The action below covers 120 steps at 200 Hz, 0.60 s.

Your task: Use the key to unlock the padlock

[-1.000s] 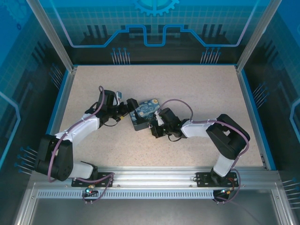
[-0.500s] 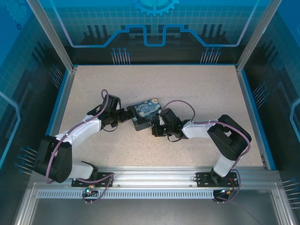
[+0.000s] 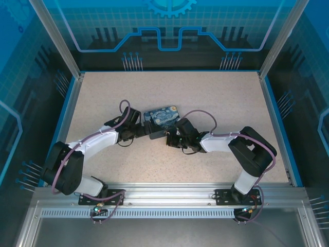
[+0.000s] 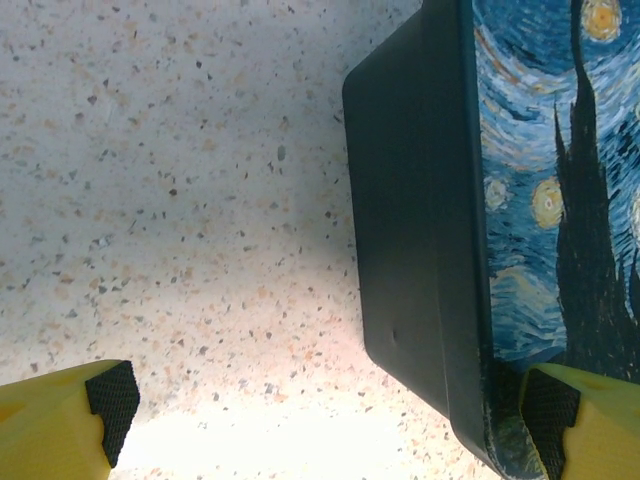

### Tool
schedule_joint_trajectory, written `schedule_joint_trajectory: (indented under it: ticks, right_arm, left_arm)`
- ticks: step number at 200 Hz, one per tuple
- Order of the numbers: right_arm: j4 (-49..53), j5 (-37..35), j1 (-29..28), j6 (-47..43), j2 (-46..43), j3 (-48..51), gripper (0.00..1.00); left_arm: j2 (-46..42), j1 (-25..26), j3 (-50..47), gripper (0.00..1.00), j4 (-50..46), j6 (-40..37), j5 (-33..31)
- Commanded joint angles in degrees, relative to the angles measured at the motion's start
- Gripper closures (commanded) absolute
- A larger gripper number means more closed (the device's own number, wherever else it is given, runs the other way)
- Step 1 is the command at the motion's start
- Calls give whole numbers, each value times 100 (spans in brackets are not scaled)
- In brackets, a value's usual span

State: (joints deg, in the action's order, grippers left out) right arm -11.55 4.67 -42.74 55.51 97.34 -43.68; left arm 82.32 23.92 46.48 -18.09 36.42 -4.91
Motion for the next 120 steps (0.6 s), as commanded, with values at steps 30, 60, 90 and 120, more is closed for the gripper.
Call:
schedule_joint_trajectory:
  ticks: [30, 60, 90, 120]
  right_arm:
    - [-263, -171, -33, 995, -101, 479, 99]
    - [-1212, -387, -137, 1831, -17, 767, 100]
    - [-2154, -672, -260, 2546, 233, 840, 100]
    - [-2739, -993, -362, 3005, 549, 691, 100]
  left_arm:
    - [391, 34, -28, 1, -165, -147, -155]
    - [403, 38, -186, 1, -8, 6, 32]
    - [446, 42, -341, 1, 111, 119, 180]
    - [474, 42, -463, 1, 215, 213, 292]
